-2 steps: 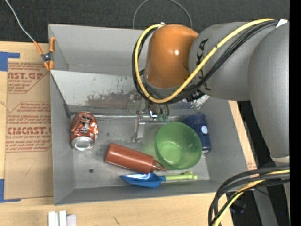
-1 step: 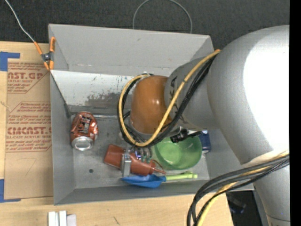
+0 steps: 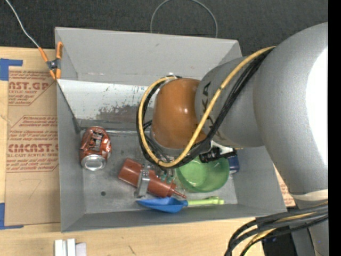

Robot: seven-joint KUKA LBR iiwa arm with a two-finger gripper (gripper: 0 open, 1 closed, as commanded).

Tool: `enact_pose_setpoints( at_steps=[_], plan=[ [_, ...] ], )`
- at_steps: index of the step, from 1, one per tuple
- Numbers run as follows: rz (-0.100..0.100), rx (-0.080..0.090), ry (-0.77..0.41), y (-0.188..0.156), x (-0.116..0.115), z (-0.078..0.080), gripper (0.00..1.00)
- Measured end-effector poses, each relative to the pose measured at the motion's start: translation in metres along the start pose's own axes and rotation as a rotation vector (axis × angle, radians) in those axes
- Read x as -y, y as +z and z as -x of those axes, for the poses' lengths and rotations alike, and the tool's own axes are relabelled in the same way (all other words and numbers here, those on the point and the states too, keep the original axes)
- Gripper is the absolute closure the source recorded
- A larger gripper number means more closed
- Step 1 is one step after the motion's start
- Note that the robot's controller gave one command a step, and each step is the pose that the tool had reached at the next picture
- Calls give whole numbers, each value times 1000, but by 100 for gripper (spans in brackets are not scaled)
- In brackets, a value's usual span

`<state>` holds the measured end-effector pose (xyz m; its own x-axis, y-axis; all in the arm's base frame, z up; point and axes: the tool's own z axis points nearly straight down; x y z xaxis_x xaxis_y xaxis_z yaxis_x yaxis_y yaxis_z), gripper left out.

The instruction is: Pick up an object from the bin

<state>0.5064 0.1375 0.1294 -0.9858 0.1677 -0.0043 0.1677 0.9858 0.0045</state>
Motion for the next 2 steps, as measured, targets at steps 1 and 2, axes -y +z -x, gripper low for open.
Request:
enact_pose_setpoints(
  at_steps=[1,2],
  plan=[
    [-4,-25,-104,61,5,19,0],
    [0,-2,70,60,25,-1,0]
  ],
)
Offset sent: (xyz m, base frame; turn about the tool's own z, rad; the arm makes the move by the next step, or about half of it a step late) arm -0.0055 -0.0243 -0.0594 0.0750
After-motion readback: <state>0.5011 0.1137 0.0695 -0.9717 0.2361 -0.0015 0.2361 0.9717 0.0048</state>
